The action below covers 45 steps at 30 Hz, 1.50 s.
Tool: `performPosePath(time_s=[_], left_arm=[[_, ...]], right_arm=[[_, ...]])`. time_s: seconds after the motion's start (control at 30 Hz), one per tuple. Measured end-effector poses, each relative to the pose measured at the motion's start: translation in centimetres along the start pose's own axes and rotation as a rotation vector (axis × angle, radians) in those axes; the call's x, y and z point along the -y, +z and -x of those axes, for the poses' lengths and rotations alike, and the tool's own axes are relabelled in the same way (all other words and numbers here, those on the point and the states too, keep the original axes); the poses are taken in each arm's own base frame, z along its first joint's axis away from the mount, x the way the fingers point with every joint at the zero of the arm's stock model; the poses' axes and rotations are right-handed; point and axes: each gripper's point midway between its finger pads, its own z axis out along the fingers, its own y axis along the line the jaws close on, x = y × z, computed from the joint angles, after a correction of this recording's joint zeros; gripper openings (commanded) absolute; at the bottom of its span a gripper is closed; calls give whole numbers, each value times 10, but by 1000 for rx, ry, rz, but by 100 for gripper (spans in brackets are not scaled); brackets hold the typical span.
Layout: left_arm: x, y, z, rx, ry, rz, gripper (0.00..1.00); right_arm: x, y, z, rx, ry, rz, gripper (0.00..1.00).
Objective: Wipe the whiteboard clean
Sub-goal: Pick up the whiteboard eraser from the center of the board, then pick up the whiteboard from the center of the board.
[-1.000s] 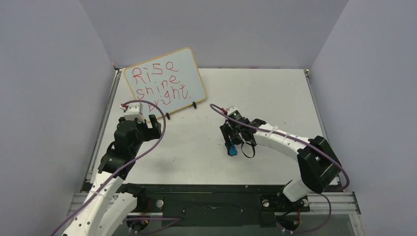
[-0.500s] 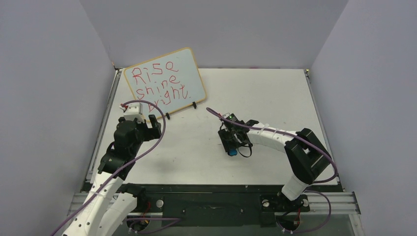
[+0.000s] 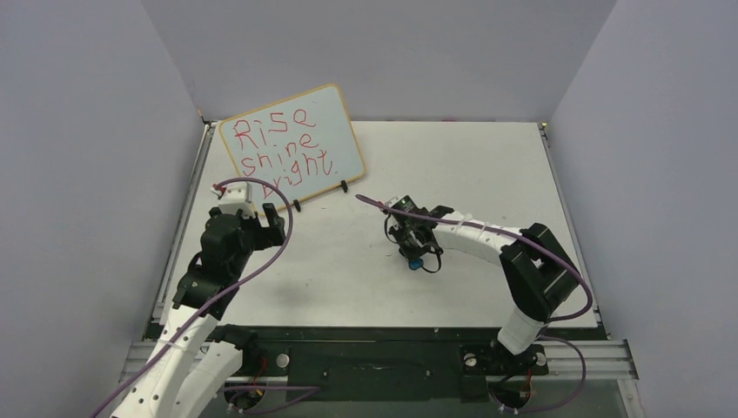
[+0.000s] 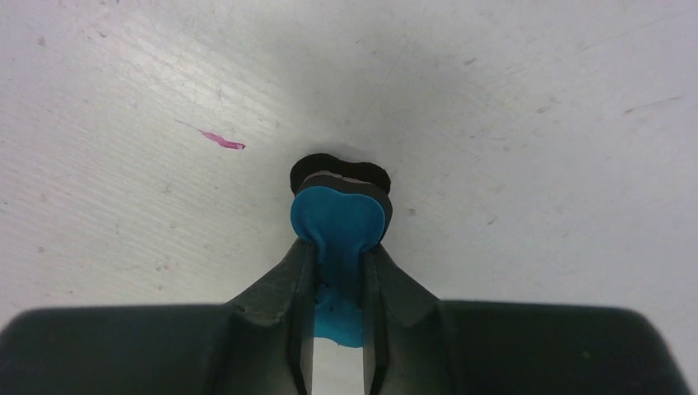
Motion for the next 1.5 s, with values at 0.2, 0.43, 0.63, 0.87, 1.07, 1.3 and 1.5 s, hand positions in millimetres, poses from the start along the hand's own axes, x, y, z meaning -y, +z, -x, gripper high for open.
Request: performPosePath(time_s=[0.2,0.43,0.63,0.87,1.07,1.3,1.5], left_arm=[[-3,0,2,7,-25,10,82],[-22,20,17,36,-231,43,83],[-51,68,17,-9,-524,61,83],[-112,114,8,-94,-662,173,75],[-137,154,17,-38,-612,65,64],[-177,193,2,3,-703,-114,65],[-168,217,36,89,-668,-297,65]], right_arm=[[44,-31,51,33,-144,105,0],[111,-73,51,138,-117,291,0],[97,-135,53,331,-169,366,0],[92,-161,54,439,-161,423,0],[77,-156,50,419,-183,470,0],[73,-156,50,421,-205,480,0],[73,-155,50,421,-211,478,0]])
